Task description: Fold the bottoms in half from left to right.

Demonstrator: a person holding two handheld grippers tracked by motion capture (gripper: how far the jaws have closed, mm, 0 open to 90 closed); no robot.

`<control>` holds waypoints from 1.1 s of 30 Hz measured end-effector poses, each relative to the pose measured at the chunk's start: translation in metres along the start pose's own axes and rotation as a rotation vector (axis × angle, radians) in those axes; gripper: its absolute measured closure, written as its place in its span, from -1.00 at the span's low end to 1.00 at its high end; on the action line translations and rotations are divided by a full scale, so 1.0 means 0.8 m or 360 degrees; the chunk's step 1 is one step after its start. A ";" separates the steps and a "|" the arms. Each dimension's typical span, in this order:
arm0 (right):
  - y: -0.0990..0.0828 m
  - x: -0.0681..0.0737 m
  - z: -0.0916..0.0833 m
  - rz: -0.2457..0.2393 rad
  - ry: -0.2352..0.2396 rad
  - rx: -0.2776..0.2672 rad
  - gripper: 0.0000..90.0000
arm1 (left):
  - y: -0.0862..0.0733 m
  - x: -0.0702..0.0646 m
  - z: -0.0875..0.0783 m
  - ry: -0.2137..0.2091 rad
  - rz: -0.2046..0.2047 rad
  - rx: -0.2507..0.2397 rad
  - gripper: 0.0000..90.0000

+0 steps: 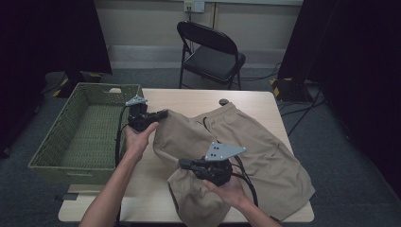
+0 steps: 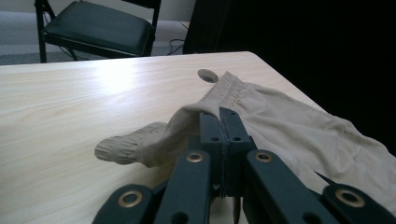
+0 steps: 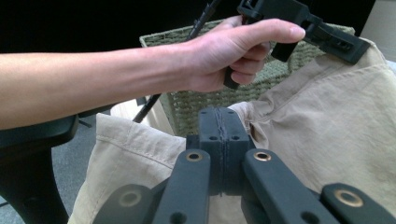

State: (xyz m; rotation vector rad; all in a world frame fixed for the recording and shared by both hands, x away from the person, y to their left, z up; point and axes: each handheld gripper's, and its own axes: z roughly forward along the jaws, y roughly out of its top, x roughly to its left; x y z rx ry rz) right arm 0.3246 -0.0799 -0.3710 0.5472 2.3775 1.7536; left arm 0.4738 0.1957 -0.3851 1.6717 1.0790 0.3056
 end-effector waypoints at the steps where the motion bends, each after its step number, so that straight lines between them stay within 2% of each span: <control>1: 0.002 0.001 0.001 -0.0007 0.0008 -0.0006 1.00 | 0.001 0.002 -0.002 0.0002 -0.0009 -0.0005 1.00; 7: 0.013 0.008 0.008 -0.0024 0.0046 -0.0038 1.00 | 0.004 0.010 -0.010 0.0030 -0.0033 -0.0018 1.00; 14: 0.031 0.018 0.012 -0.0074 0.0087 -0.0058 1.00 | 0.013 0.013 -0.020 0.0059 -0.0014 -0.0032 1.00; 18: 0.037 0.021 0.013 -0.0090 0.0099 -0.0074 1.00 | 0.015 0.018 -0.027 0.0056 -0.0040 -0.0061 1.00; 21: 0.042 0.025 0.017 -0.0102 0.0119 -0.0080 1.00 | 0.018 0.022 -0.030 0.0078 -0.0055 -0.0069 1.00; 22: 0.045 0.028 0.020 -0.0123 0.0144 -0.0066 1.00 | 0.019 0.025 -0.034 0.0078 -0.0063 -0.0078 1.00; 24: 0.050 0.032 0.021 -0.0151 0.0135 -0.0077 1.00 | 0.020 0.026 -0.036 0.0079 -0.0074 -0.0086 1.00; 25: 0.050 0.032 0.021 -0.0151 0.0135 -0.0077 1.00 | 0.020 0.027 -0.038 0.0111 -0.0067 -0.0079 1.00; 28: 0.062 0.035 0.021 -0.0167 0.0145 -0.0112 1.00 | 0.022 0.031 -0.044 0.0129 -0.0075 -0.0081 1.00; 29: 0.070 0.038 0.023 -0.0181 0.0157 -0.0127 1.00 | 0.024 0.034 -0.049 0.0125 -0.0082 -0.0104 1.00; 33: 0.079 0.044 0.028 -0.0213 0.0171 -0.0134 1.00 | 0.032 0.037 -0.057 0.0149 -0.0065 -0.0103 1.00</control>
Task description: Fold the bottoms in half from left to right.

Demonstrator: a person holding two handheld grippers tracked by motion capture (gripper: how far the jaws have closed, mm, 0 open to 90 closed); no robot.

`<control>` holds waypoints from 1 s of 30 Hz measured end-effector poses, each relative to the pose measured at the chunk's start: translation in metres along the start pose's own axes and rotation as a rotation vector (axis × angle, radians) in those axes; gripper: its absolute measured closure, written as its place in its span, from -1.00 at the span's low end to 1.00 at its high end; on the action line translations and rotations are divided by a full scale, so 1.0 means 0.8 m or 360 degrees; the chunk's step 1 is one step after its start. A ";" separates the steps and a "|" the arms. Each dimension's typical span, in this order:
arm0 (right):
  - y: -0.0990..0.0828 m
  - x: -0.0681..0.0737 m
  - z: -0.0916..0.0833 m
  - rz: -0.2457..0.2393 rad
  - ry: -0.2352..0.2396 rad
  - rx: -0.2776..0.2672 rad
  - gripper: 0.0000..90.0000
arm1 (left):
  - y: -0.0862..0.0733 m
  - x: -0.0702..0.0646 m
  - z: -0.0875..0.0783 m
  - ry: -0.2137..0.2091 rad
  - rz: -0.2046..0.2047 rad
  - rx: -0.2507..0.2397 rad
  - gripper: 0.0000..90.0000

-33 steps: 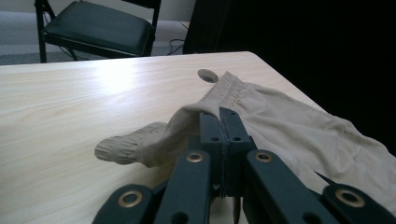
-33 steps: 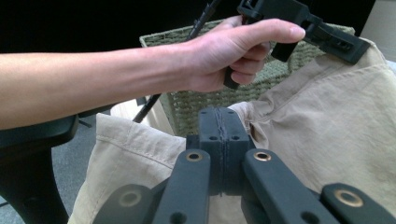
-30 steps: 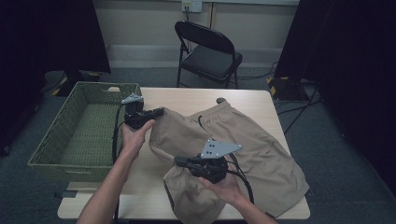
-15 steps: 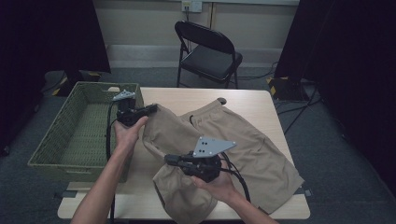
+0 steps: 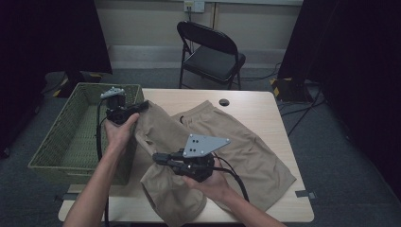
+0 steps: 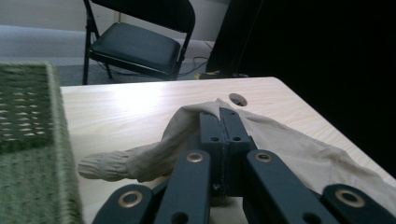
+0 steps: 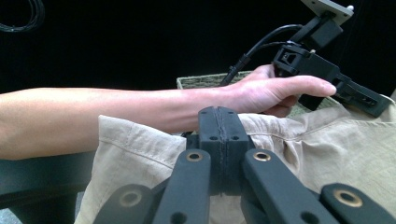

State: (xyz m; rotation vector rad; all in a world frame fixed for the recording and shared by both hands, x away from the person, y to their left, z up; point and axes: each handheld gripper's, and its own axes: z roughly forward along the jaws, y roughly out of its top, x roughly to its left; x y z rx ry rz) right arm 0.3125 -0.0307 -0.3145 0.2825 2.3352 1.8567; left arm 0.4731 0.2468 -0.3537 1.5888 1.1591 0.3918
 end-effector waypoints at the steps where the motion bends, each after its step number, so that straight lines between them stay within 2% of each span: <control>1: 0.003 0.001 0.002 -0.0004 0.0004 0.0001 1.00 | 0.003 0.001 -0.001 0.0005 -0.0004 -0.0005 1.00; 6: 0.014 0.005 0.007 -0.0034 0.0012 -0.0021 1.00 | 0.016 -0.002 -0.003 0.0005 0.0018 -0.0011 1.00; 12: 0.039 0.005 0.009 -0.0069 0.0002 -0.0077 1.00 | 0.043 -0.008 -0.012 -0.0003 0.0050 -0.0052 1.00; 14: 0.047 0.006 0.010 -0.0075 0.0003 -0.0102 1.00 | 0.056 -0.013 -0.014 0.0014 0.0094 -0.0046 1.00; 17: 0.056 0.005 0.007 -0.0077 0.0002 -0.0148 1.00 | 0.068 -0.022 -0.016 -0.0011 0.0105 -0.0079 1.00; 18: 0.057 0.005 0.006 -0.0078 0.0001 -0.0154 1.00 | 0.071 -0.027 -0.015 -0.0007 0.0133 -0.0094 1.00; 22: 0.049 0.004 -0.010 -0.0072 -0.0016 -0.0168 1.00 | 0.071 -0.035 -0.003 -0.0021 0.0130 -0.0090 1.00; 30: 0.011 -0.006 -0.068 -0.0013 -0.0157 -0.0157 1.00 | 0.064 -0.050 0.028 -0.0065 0.0122 -0.0065 1.00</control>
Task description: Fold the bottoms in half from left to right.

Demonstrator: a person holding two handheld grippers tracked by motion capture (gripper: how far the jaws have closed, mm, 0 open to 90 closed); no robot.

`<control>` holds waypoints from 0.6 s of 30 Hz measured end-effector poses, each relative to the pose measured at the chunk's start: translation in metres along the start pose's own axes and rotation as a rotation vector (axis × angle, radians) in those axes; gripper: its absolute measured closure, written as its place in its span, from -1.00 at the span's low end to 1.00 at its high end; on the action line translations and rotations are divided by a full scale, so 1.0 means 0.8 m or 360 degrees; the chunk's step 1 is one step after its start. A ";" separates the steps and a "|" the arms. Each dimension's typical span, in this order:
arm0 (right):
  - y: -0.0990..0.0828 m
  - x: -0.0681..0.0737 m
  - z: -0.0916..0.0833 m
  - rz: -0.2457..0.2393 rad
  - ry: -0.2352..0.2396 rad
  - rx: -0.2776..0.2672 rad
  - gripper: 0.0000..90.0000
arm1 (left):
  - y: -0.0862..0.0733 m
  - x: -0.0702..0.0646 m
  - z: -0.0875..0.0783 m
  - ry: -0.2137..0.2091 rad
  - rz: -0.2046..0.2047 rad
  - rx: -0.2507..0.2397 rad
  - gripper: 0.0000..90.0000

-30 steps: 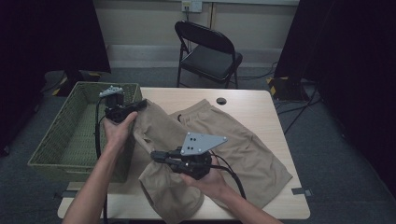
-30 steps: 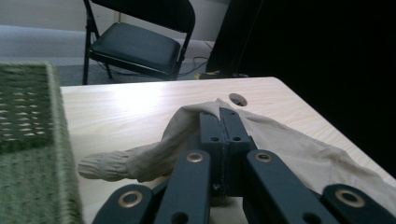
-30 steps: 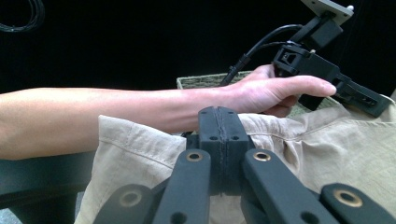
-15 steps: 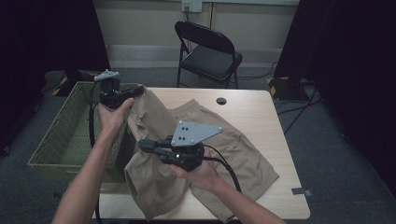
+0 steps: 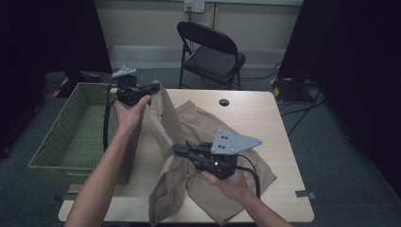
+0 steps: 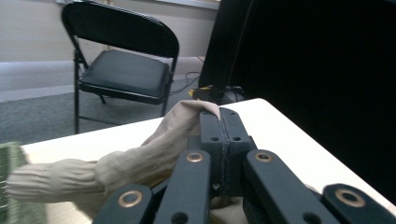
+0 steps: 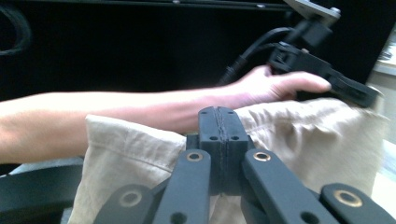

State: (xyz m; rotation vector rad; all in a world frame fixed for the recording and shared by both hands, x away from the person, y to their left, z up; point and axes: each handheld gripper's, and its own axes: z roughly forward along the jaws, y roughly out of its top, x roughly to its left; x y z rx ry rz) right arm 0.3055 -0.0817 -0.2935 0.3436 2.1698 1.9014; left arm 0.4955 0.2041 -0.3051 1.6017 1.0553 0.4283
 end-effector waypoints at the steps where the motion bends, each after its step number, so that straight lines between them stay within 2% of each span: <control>1: -0.004 -0.003 -0.008 0.0008 -0.0020 0.0004 1.00 | -0.001 -0.002 0.003 -0.0004 -0.0005 0.0002 1.00; 4: -0.016 -0.009 -0.033 0.0024 -0.0097 0.0004 1.00 | -0.003 -0.008 0.014 -0.0013 0.0016 0.0006 1.00; 7: -0.026 -0.016 -0.056 0.0050 -0.0163 0.0016 1.00 | -0.005 -0.012 0.025 -0.0048 -0.0005 0.0001 1.00; 10: -0.038 -0.024 -0.077 0.0069 -0.0235 0.0048 1.00 | -0.008 -0.019 0.037 -0.0075 0.0003 0.0015 0.99; 14: -0.055 -0.033 -0.101 0.0124 -0.0314 0.0078 1.00 | -0.013 -0.032 0.063 -0.0110 0.0008 0.0027 0.99; 18: -0.063 -0.044 -0.122 0.0139 -0.0406 0.0087 1.00 | -0.012 -0.047 0.091 -0.0128 0.0032 0.0065 0.99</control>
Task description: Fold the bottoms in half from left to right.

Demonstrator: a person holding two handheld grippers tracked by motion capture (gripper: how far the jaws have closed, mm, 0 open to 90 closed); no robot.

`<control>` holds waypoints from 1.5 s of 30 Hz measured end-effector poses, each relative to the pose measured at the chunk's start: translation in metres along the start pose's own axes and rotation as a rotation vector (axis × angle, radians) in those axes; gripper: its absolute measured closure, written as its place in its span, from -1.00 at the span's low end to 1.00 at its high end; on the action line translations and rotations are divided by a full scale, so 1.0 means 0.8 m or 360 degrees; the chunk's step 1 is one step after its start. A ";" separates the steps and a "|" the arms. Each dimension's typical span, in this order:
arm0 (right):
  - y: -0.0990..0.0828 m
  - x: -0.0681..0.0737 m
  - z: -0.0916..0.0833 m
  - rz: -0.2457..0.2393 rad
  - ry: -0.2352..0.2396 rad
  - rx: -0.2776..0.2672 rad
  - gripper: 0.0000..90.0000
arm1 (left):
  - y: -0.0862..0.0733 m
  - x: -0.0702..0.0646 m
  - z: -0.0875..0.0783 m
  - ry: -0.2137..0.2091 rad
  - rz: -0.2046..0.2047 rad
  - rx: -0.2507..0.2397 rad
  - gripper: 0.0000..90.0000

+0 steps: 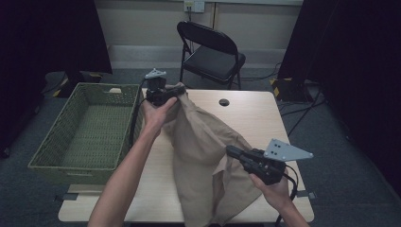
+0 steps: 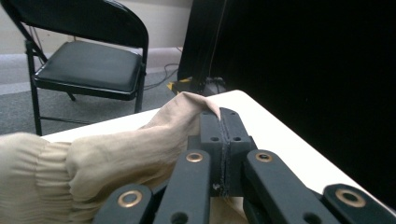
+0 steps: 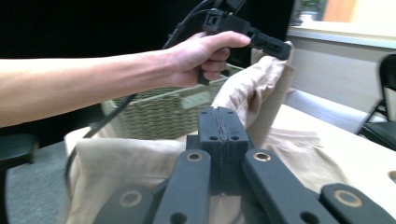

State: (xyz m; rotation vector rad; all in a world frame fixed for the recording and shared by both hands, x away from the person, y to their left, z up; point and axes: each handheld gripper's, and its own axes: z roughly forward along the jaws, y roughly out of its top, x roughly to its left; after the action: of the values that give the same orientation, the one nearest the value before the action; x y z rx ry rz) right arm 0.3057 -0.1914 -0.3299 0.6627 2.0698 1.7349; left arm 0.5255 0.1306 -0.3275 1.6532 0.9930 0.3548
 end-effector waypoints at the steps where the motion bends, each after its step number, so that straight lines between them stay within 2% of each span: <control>1: -0.001 -0.005 -0.005 0.0003 -0.0024 -0.0004 1.00 | 0.002 -0.003 0.006 -0.0015 0.0003 0.0000 0.99; 4: -0.003 -0.021 -0.020 0.0013 -0.0108 -0.0012 1.00 | 0.009 -0.014 0.020 -0.0046 0.0036 -0.0009 0.96; 5: -0.005 -0.027 -0.025 0.0026 -0.0130 -0.0011 1.00 | 0.011 -0.016 0.023 -0.0057 0.0026 -0.0026 0.93; 7: -0.012 -0.040 -0.033 0.0048 -0.0190 0.0010 1.00 | 0.013 -0.021 0.028 -0.0063 0.0041 -0.0030 0.73; 8: -0.017 -0.047 -0.037 0.0075 -0.0210 0.0014 1.00 | 0.015 -0.023 0.029 -0.0043 0.0048 -0.0028 0.55; 9: -0.023 -0.053 -0.040 0.0092 -0.0234 0.0027 1.00 | 0.015 -0.024 0.029 -0.0059 0.0042 -0.0024 0.42; 13: -0.054 -0.075 -0.046 0.0171 -0.0324 0.0102 1.00 | 0.016 -0.031 0.020 -0.0054 0.0079 -0.0039 0.28; 15: -0.065 -0.084 -0.046 0.0192 -0.0357 0.0135 1.00 | 0.015 -0.034 0.015 -0.0049 0.0118 -0.0026 0.27; 18: -0.070 -0.097 -0.045 0.0221 -0.0393 0.0153 1.00 | 0.010 -0.037 0.007 -0.0053 0.0106 -0.0033 0.24; 19: -0.069 -0.100 -0.045 0.0219 -0.0412 0.0157 1.00 | 0.007 -0.038 0.003 -0.0041 0.0127 -0.0037 0.22; 22: -0.064 -0.107 -0.049 0.0226 -0.0433 0.0143 1.00 | -0.006 -0.042 -0.005 -0.0049 0.0138 -0.0027 0.22; 24: -0.064 -0.111 -0.052 0.0222 -0.0453 0.0157 1.00 | -0.017 -0.043 -0.011 -0.0073 0.0134 -0.0026 0.21; 26: -0.066 -0.119 -0.053 0.0232 -0.0473 0.0176 1.00 | -0.028 -0.045 -0.012 -0.0057 0.0142 0.0003 0.21; 28: -0.070 -0.127 -0.053 0.0235 -0.0499 0.0205 1.00 | -0.040 -0.046 -0.015 -0.0077 0.0149 0.0013 0.21; 31: -0.083 -0.142 -0.057 0.0242 -0.0574 0.0259 0.99 | -0.058 -0.045 -0.017 -0.0093 0.0123 0.0033 0.20; 34: -0.103 -0.159 -0.061 0.0261 -0.0698 0.0356 0.91 | -0.079 -0.042 -0.015 -0.0096 0.0101 0.0055 0.20; 36: -0.117 -0.170 -0.064 0.0330 -0.0719 0.0388 0.71 | -0.094 -0.040 -0.011 -0.0100 0.0086 0.0105 0.21; 37: -0.121 -0.173 -0.064 0.0337 -0.0757 0.0441 0.61 | -0.101 -0.039 -0.009 -0.0095 0.0083 0.0120 0.21; 38: -0.124 -0.174 -0.065 0.0317 -0.0824 0.0462 0.63 | -0.106 -0.038 -0.008 -0.0099 0.0069 0.0134 0.21; 39: -0.124 -0.176 -0.068 0.0323 -0.0821 0.0450 0.62 | -0.112 -0.037 -0.006 -0.0103 0.0050 0.0132 0.22; 42: -0.120 -0.174 -0.072 0.0334 -0.0796 0.0420 0.49 | -0.126 -0.037 -0.004 -0.0113 0.0061 0.0174 0.27; 45: -0.124 -0.169 -0.067 0.0356 -0.0760 0.0426 0.36 | -0.142 -0.037 -0.004 -0.0121 0.0076 0.0218 0.35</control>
State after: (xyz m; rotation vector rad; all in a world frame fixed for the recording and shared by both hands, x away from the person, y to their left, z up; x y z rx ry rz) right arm 0.3754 -0.3249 -0.4214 1.2914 1.9466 1.2424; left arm 0.4578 0.1135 -0.4219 1.8032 0.9395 0.2586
